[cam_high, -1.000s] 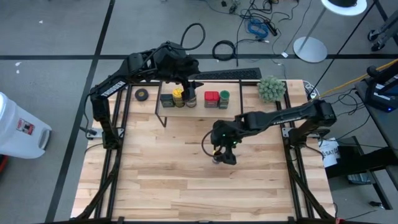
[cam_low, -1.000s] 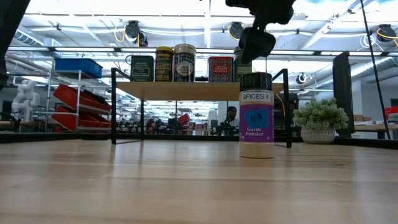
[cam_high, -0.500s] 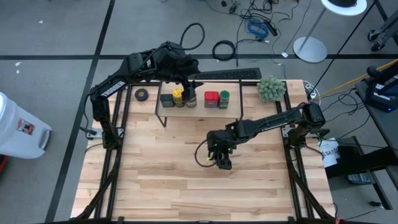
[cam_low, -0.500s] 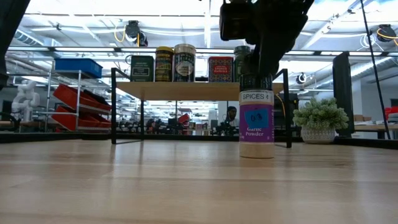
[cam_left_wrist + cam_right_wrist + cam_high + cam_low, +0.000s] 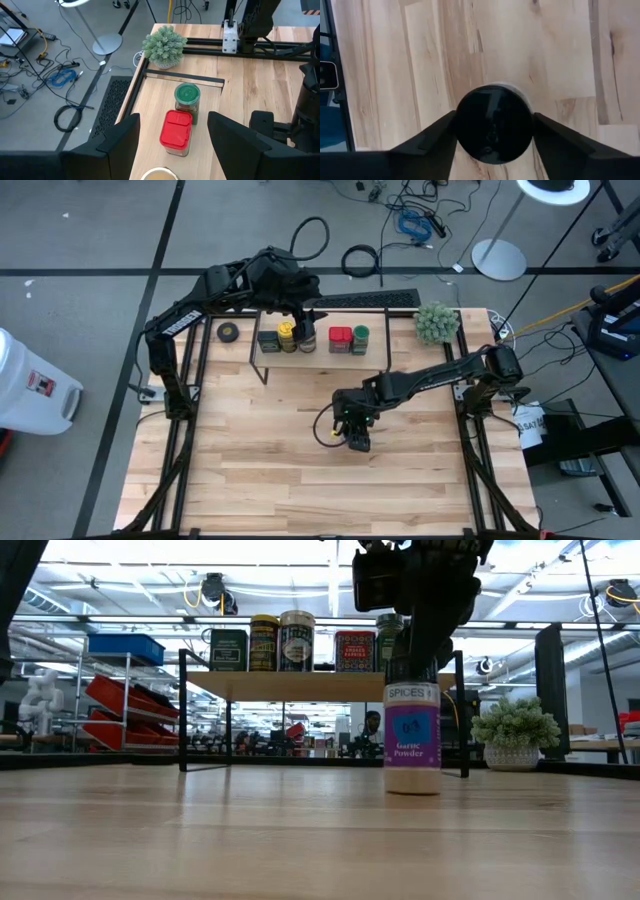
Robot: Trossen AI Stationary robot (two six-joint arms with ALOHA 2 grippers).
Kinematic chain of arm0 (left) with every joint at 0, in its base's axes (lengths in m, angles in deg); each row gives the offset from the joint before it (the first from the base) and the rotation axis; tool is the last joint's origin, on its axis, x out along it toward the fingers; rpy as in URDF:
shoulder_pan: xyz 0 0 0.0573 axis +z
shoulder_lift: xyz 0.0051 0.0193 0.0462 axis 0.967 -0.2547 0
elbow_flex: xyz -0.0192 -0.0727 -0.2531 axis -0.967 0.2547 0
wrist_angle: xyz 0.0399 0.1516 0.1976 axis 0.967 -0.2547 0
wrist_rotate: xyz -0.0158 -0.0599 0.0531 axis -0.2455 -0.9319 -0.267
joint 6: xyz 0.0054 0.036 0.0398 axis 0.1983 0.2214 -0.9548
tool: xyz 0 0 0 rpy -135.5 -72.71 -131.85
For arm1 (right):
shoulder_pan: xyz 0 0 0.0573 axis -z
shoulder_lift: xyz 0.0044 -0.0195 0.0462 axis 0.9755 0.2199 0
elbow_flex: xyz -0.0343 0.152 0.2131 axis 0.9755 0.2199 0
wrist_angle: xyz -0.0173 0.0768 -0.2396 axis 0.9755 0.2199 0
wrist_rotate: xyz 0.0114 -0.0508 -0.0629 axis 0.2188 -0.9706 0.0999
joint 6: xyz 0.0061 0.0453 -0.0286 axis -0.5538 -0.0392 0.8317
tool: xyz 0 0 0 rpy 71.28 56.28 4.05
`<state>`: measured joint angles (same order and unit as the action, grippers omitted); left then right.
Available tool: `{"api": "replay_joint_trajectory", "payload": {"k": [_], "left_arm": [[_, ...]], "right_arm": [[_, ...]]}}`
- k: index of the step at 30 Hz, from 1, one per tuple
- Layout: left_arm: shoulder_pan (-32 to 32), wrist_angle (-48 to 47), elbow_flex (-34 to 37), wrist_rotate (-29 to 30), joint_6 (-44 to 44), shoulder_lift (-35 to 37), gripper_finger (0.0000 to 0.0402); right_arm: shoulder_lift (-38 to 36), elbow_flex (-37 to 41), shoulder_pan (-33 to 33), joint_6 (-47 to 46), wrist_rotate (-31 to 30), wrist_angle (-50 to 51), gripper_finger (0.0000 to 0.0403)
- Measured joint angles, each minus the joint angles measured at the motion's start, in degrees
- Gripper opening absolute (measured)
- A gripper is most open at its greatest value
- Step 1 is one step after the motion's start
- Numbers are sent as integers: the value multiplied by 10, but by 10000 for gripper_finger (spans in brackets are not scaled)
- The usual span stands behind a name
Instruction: Shelf spices
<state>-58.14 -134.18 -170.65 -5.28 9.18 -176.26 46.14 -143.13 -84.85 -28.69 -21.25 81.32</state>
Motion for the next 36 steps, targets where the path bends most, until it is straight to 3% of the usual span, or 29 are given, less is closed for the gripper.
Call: {"api": "replay_joint_trajectory", "payload": {"k": [5,36], "left_arm": [[0,0,0,0,0,0,242],[0,0,0,9,0,0,242]], "right_arm": [[-3,0,0,-4,3,4,191],[-49,2,1,-31,3,44,190]]}}
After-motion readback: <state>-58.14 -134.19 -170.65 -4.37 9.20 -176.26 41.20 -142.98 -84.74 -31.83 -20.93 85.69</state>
